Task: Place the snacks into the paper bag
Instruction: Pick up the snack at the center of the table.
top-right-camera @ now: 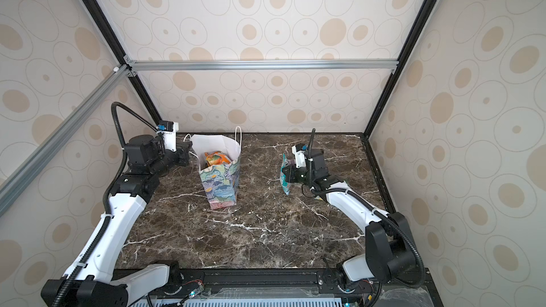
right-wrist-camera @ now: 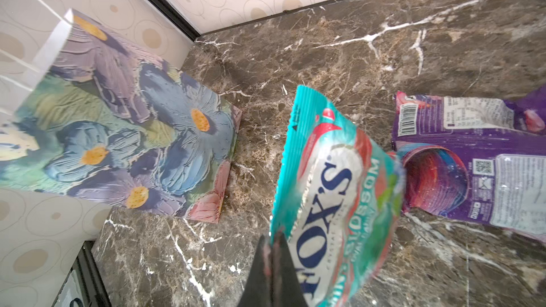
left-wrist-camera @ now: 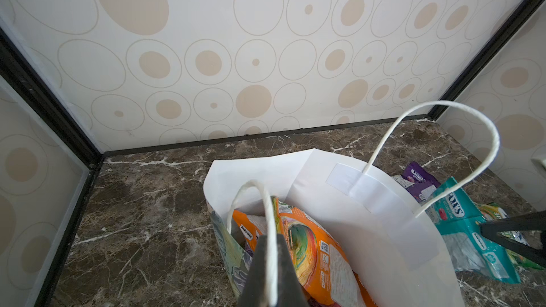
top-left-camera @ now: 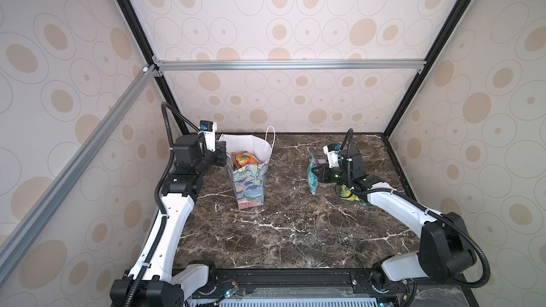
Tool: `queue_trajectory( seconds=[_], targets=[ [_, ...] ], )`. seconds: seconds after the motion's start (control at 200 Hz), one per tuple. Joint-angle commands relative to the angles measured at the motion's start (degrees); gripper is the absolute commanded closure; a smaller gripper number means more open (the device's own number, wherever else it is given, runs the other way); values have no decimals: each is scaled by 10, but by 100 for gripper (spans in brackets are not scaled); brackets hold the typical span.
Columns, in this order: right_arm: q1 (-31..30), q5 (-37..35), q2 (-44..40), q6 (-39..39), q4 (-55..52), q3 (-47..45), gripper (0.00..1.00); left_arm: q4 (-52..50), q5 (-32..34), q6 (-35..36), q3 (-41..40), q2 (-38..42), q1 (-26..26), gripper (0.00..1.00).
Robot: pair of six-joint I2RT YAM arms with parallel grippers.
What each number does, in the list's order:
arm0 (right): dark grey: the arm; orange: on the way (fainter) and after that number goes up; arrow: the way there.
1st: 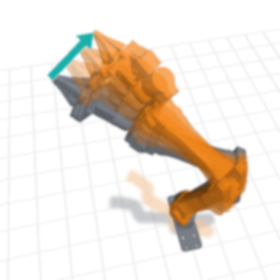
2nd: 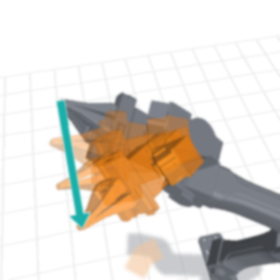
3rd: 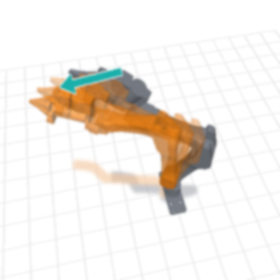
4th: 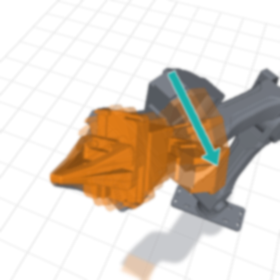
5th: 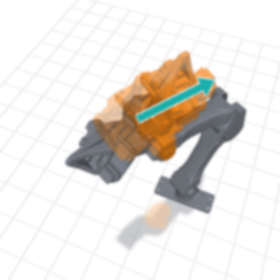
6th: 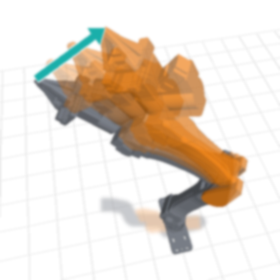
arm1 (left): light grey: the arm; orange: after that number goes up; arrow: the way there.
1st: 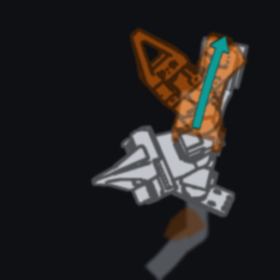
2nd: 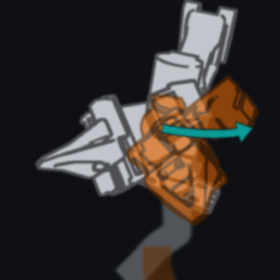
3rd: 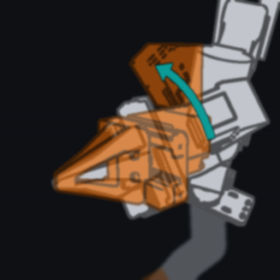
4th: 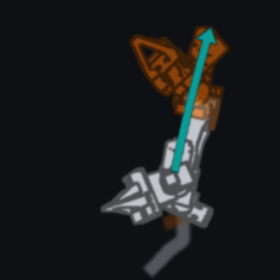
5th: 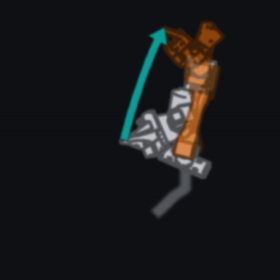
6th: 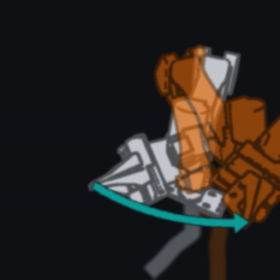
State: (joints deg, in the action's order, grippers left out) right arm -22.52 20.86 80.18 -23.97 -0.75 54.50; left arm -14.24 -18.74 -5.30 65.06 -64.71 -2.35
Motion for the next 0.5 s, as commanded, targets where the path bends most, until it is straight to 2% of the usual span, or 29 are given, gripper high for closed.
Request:
queue_trajectory(
  seconds=[0.0, 0.245, 0.495],
  targets=[
    [-9, 1, -36, 13, -24, 27, 100, 0, -4, -3, 7, 4, -1, 100],
    [-24, -23, -100, 42, -58, 56, 100, 0, -7, -4, 8, 6, -1, 100],
    [-47, -35, -120, 64, -114, 149, 100, 1, -10, -4, 7, 6, -1, 100]
  ],
)
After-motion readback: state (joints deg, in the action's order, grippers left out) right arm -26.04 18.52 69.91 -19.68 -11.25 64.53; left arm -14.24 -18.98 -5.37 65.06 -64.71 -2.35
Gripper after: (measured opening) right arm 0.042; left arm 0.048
